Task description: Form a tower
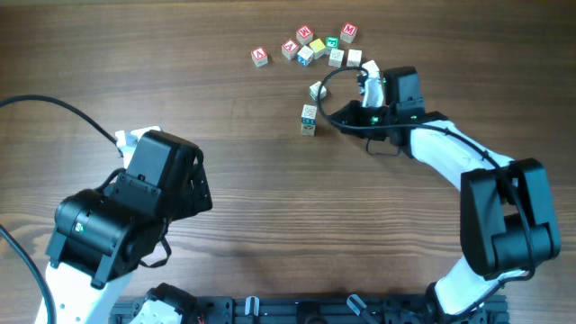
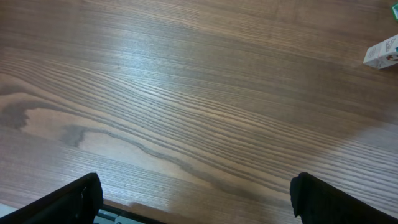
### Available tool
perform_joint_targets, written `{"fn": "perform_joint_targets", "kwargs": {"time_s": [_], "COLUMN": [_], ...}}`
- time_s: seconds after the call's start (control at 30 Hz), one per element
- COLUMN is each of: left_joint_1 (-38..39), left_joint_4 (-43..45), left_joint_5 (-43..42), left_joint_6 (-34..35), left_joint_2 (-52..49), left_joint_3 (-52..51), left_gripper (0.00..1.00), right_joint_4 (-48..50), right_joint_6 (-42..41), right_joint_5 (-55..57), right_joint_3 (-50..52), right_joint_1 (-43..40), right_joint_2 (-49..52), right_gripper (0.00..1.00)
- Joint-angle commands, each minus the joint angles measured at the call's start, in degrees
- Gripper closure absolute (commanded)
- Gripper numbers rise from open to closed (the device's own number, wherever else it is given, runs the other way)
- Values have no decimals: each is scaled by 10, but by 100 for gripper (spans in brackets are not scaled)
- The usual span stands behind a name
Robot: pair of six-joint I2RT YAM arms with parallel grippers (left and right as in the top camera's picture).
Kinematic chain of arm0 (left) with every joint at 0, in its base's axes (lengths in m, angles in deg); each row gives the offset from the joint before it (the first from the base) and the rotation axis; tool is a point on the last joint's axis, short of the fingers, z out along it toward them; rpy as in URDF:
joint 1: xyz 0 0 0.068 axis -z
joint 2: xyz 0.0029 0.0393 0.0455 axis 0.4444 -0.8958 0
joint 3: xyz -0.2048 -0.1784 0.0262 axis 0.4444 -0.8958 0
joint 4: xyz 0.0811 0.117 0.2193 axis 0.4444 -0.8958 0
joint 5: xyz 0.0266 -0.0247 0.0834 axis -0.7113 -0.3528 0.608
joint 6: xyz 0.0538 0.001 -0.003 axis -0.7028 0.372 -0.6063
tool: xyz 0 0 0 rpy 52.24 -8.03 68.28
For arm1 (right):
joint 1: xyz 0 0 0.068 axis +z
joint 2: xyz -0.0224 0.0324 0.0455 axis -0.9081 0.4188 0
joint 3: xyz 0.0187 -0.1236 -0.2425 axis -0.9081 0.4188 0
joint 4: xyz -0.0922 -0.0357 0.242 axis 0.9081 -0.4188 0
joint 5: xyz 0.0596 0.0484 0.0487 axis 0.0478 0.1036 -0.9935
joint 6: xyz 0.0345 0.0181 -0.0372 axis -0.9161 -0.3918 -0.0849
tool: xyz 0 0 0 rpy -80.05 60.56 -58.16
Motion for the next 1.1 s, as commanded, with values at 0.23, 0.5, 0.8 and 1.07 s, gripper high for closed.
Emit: {"fn": "perform_joint_targets", "kwargs": {"time_s": [0.23,0.5,0.8,1.07], "left_joint_1": [-2,-2,-2,-2], "left_joint_4": [1,1,1,1], "left_joint_5": [5,5,5,5], "left_joint_6": [-3,-3,-3,-3], "left_joint_2": [3,3,3,3], "left_joint_3": [0,0,0,0], "left_gripper": [0,0,0,0], "right_joint_4": [-112,-100,-260,-299], "right_joint_6": [-41,-57,-75,-101], "right_joint_5": [228,417,445,420], "right_joint_3": [-102,-154,-314,-313], "right_joint_1": [70,192,209,210], "right_joint_2": [-113,-46,87,109], "right_gripper": [10,4,20,21]}}
